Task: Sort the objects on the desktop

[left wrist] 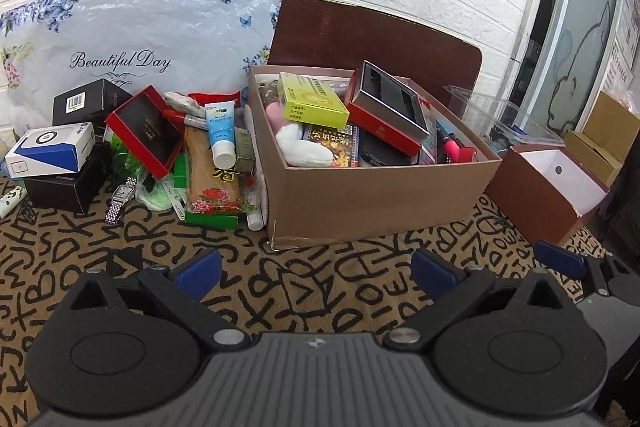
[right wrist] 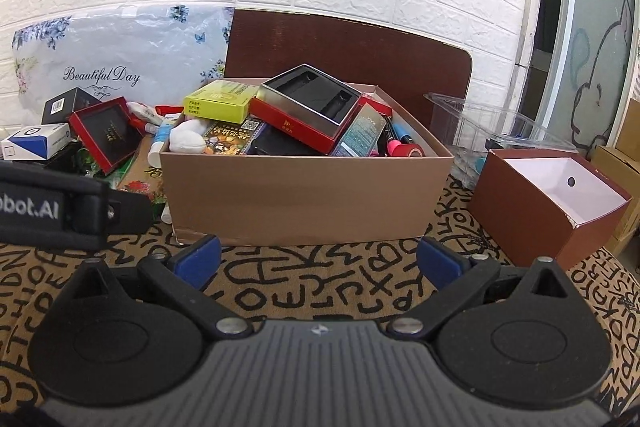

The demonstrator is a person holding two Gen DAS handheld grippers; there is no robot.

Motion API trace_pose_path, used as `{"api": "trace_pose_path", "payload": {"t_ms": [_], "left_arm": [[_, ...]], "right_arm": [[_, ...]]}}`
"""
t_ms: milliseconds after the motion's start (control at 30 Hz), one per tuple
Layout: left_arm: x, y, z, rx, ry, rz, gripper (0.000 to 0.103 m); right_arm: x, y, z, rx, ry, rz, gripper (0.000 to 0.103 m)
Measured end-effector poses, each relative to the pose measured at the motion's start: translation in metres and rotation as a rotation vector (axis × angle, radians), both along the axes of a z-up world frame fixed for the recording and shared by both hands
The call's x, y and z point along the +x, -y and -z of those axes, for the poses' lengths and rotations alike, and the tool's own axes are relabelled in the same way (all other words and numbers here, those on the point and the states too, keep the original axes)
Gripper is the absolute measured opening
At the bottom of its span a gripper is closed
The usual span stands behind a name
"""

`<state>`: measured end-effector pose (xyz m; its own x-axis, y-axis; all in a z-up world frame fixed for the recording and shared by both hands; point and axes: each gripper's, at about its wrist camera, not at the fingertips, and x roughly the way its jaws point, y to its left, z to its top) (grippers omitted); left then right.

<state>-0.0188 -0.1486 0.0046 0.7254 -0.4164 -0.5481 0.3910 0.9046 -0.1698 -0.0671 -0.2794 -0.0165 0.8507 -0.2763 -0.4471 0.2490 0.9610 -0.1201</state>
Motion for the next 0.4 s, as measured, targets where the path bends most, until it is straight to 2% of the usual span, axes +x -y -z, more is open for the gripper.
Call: {"api": "trace_pose_path", "payload": {"t_ms": [400], "left_arm": [[-0.0034, 0.0020, 0.0005, 0.012, 0.012, 0.010, 0.103]], "right_arm": [[-0.0013, -0.0056, 0.0020, -0.002, -0.015, -0.008, 0.101]]}}
